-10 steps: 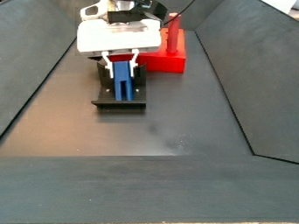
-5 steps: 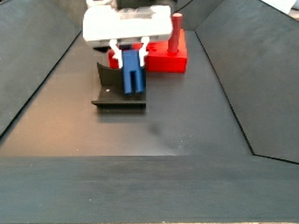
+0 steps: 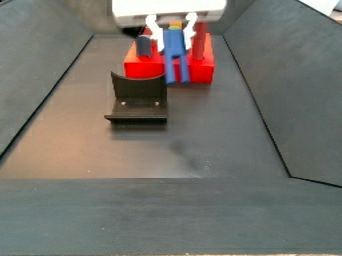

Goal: Pick up the square-circle object. Move up. Place the square-circle object on the fixture. Regrasp the square-circle object. Rotate the square-circle object. Move to above the board. Insert the square-circle object.
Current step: Rotate the square-circle object.

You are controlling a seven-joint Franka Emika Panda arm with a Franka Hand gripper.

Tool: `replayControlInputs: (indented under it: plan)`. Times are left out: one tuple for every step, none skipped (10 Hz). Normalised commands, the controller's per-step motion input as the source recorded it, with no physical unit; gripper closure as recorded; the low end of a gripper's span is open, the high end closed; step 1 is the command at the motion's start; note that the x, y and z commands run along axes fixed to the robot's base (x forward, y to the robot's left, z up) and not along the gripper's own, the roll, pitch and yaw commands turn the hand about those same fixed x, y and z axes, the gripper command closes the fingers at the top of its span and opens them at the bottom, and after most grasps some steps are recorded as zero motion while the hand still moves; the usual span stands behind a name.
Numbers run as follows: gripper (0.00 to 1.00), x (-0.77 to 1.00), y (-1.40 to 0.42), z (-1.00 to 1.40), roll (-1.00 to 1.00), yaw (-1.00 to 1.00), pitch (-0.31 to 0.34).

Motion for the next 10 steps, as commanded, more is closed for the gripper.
replayControlInputs:
  plan:
    - [1.0,-0.78,0.06,1.0,-0.09,-0.03,-0.036]
    - [1.0,-0.76,0.05,1.0,-0.09,-0.04,-0.024]
    - [1.0,-0.71,0.04,1.0,-0.09,-0.05,-0.006]
    - [1.0,-0.67,0.03,0.99,-0.09,-0.05,0.004]
    - [1.0,-0.44,0.02,0.77,-0.08,-0.04,0.02]
    - [1.0,-0.27,0.0,0.61,-0.07,-0.04,0.037]
    - [1.0,-0.16,-0.01,0.5,-0.07,-0.03,0.05]
    - [1.0,-0.03,-0.01,0.2,-0.04,-0.02,0.114]
    - [1.0,0.0,0.0,0.0,-0.95,-1.0,-0.066]
    - [1.0,0.0,0.03,-0.09,-0.96,-1.0,-0.059]
